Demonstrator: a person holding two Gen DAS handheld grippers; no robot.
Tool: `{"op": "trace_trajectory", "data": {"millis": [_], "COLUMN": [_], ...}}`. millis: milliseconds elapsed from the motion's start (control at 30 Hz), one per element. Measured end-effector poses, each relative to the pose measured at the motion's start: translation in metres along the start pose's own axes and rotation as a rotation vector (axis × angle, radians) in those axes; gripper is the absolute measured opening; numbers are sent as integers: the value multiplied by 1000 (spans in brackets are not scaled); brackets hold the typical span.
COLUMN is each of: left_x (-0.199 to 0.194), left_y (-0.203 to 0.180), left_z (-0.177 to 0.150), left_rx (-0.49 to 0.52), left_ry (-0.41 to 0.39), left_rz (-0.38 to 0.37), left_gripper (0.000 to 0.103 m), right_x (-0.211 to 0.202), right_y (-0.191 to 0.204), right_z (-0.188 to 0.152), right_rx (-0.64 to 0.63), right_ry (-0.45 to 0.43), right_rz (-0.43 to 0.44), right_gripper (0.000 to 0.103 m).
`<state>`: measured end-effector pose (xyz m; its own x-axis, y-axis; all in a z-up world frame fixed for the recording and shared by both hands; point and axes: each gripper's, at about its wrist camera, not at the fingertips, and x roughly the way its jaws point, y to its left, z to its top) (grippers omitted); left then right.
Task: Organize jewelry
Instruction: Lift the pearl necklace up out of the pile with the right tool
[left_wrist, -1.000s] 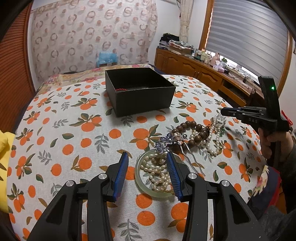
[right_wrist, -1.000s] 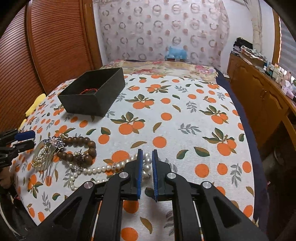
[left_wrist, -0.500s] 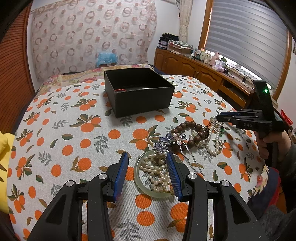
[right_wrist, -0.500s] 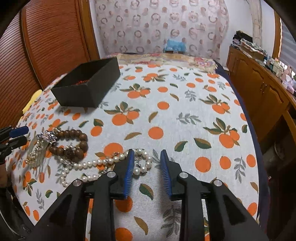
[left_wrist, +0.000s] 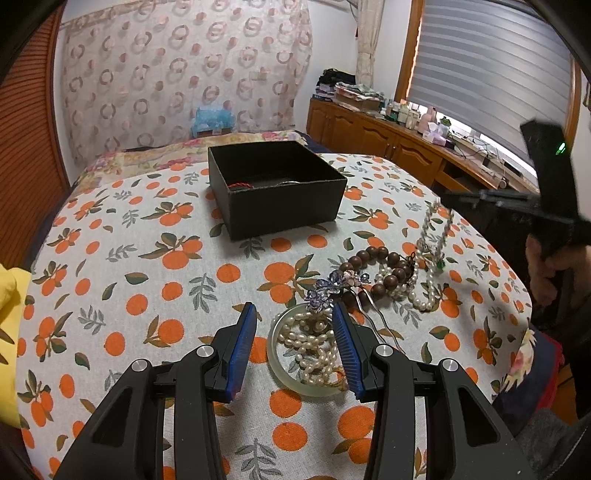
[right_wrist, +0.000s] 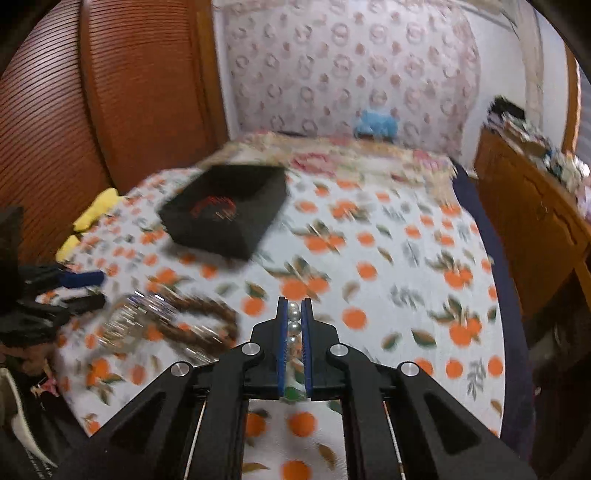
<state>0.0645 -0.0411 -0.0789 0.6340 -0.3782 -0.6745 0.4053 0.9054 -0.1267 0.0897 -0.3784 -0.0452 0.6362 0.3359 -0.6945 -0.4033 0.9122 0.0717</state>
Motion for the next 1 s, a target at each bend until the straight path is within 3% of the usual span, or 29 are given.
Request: {"op": "trace_trajectory", "data": {"millis": [333,600,1000], "left_x": [-13,-14,-5], "left_y": [8,10,9], "left_z": [1,1,-3], "left_rx": [-19,-24,-13], "left_ry": [-26,-29,3], "left_rz": [0,-2,5], "left_gripper": [40,40,41], "right_x": [-49,-67,-95], "right_y": [54,66,59], "right_z": [54,71,87], "right_rx": [-106,-139,-128], "right_ry": [-133,-173,-253], "right_rz": [59,81,42], "right_gripper": [8,8,8]}}
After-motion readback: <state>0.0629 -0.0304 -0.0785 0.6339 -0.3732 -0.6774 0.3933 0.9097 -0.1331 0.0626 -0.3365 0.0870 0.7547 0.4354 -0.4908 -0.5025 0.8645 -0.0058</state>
